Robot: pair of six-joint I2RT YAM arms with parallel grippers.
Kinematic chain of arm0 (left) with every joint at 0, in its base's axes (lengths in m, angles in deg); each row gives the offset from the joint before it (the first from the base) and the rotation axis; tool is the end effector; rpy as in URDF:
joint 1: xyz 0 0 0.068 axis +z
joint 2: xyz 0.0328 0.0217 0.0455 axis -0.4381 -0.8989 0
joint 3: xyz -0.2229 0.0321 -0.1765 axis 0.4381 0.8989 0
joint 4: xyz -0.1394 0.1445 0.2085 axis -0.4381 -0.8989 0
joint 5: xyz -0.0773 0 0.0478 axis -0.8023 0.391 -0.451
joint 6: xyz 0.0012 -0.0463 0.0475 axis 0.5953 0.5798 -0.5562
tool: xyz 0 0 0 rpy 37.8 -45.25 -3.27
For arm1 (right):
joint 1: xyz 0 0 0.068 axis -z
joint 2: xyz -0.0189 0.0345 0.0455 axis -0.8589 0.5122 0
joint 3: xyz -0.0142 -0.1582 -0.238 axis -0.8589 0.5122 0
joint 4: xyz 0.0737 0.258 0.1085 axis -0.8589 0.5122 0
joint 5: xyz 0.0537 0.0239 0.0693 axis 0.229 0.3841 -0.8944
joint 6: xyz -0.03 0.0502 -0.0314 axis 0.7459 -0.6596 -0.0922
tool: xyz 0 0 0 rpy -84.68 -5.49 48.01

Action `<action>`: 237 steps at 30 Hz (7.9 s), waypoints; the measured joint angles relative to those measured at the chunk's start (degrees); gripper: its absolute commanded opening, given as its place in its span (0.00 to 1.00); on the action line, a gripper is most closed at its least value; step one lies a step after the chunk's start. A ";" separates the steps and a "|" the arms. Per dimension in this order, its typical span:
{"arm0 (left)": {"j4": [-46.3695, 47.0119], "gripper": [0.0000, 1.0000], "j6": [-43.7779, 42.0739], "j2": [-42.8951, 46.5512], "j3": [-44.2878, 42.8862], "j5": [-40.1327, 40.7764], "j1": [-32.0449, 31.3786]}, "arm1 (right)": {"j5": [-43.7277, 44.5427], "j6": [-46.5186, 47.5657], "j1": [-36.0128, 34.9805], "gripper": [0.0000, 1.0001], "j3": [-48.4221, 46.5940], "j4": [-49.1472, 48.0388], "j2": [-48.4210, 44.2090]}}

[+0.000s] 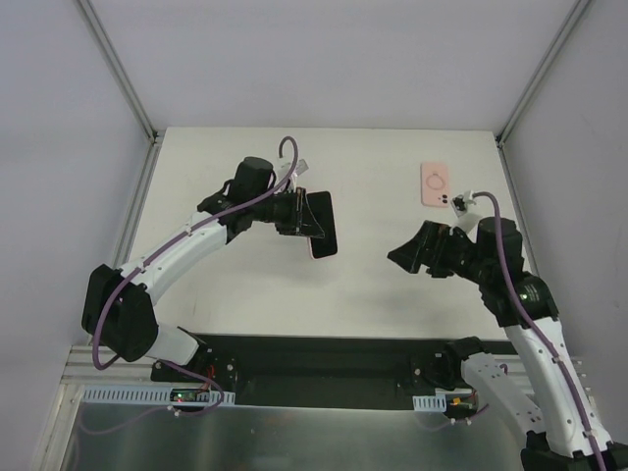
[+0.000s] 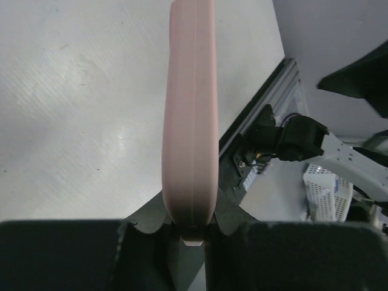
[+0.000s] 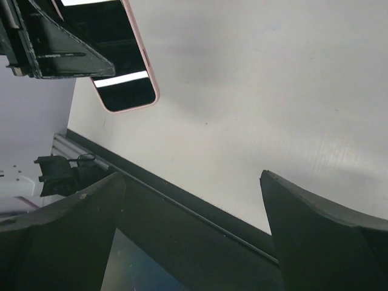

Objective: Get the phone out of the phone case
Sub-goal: Pick up the phone at the center of the board, then remove the phone case from the phone.

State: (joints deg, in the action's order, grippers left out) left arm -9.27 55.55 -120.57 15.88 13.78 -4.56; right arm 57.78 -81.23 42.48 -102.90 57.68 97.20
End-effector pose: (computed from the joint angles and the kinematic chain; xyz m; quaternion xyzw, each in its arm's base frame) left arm 0.2926 -0.2099 0.3108 0.1701 0.8139 -0.4819 0.2765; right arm 0.1483 0.0637 0.3662 -0.1298 0.8273 0.2739 0.4730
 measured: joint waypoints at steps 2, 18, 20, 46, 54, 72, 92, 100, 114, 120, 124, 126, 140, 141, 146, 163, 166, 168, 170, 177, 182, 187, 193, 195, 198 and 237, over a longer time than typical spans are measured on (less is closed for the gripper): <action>0.74 0.00 2.99 0.00 0.07 -2.29 0.02 | -4.81 -2.36 -0.07 0.96 4.74 -6.84 1.07; 34.64 0.00 29.73 0.92 11.52 -19.02 5.46 | -21.29 -27.85 -5.55 0.95 17.42 -45.29 8.98; 37.83 0.00 31.50 1.07 11.63 -19.96 5.40 | -21.18 -30.03 -7.41 0.91 17.42 -48.54 10.97; 53.57 0.00 41.97 1.53 11.89 -25.16 5.44 | -19.63 -48.92 -14.27 0.13 17.42 -78.44 25.18; 54.03 0.58 44.68 1.51 11.91 -25.14 5.60 | -19.47 -48.72 -14.56 0.01 17.77 -81.20 25.55; 77.90 0.55 61.79 -3.50 19.76 -13.99 6.14 | -14.34 -45.70 -15.93 0.01 20.48 -75.91 23.28; 79.30 0.00 61.29 -6.10 19.74 -10.84 3.48 | -12.02 -45.64 -18.78 0.01 20.13 -76.81 23.23; 78.82 0.00 61.02 -6.10 19.76 -10.80 3.52 | -10.75 -43.60 -18.95 0.89 18.95 -72.22 22.58; 63.60 0.00 52.24 -1.18 16.06 -10.84 3.52 | 20.28 -19.74 -24.30 0.97 -3.65 -16.98 5.46; 59.47 0.00 49.66 -0.59 15.63 -10.91 3.52 | 24.28 -18.05 -27.58 0.98 -3.67 -9.33 10.54; 57.22 0.00 48.48 -0.48 15.63 -10.95 3.52 | 24.59 -17.25 -28.81 0.98 -4.63 -8.00 12.92; 56.24 0.00 47.98 -0.28 15.63 -10.93 3.52 | 24.65 -16.94 -29.33 0.98 -5.97 -7.98 13.70; 55.23 0.00 47.28 1.01 15.63 -10.93 3.52 | 25.62 -16.22 -31.08 0.98 -8.17 -8.66 16.87; 55.12 0.00 47.28 1.01 15.63 -10.93 3.52 | 25.70 -16.22 -31.08 0.98 -8.17 -8.66 17.05; 54.80 0.00 47.28 1.01 15.63 -10.93 3.52 | 26.21 -16.20 -31.15 0.98 -8.17 -8.63 17.31; 53.07 0.00 45.59 1.68 15.63 -9.73 3.63 | 28.92 -16.33 -31.19 0.98 -7.82 -9.16 19.23; 53.05 0.00 45.53 1.68 15.63 -9.64 3.65 | 29.07 -16.37 -31.23 0.98 -7.82 -9.33 19.63; 53.05 0.00 45.22 1.75 15.69 -9.44 3.78 | 29.09 -16.41 -31.21 0.98 -7.82 -9.57 20.26; 52.89 0.00 44.96 1.81 15.82 -9.11 4.07 | 29.16 -16.63 -31.19 0.98 -7.82 -10.16 21.16; 52.35 0.00 44.61 3.63 17.46 -7.23 4.74 | 29.68 -17.38 -31.12 0.98 -7.82 -10.71 24.55; 54.14 0.00 47.71 4.22 17.70 -7.19 3.98 | 29.97 -18.23 -30.80 0.98 -7.80 -11.63 28.24; 57.35 0.00 49.75 5.35 17.86 -8.55 3.65 | 28.89 -18.91 -30.10 0.98 -7.69 -12.96 29.66; 58.62 0.00 51.39 5.40 17.97 -8.98 3.54 | 26.03 -20.09 -29.07 0.99 -3.91 -16.98 26.27; 58.97 0.00 51.87 5.40 17.97 -9.60 3.54 | 25.31 -20.68 -28.11 0.99 -1.75 -17.33 24.04; 59.47 0.00 52.17 5.40 17.97 -10.29 3.58 | 24.09 -21.53 -25.57 1.00 1.46 -17.20 18.95; 58.86 0.00 51.71 4.15 17.49 -11.34 3.78 | 17.62 -18.34 -27.06 1.00 -2.60 -17.75 14.14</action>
State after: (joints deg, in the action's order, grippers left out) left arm 49.59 107.26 -116.41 33.37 2.43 -0.78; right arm 75.40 -99.57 15.42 -105.50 39.93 111.34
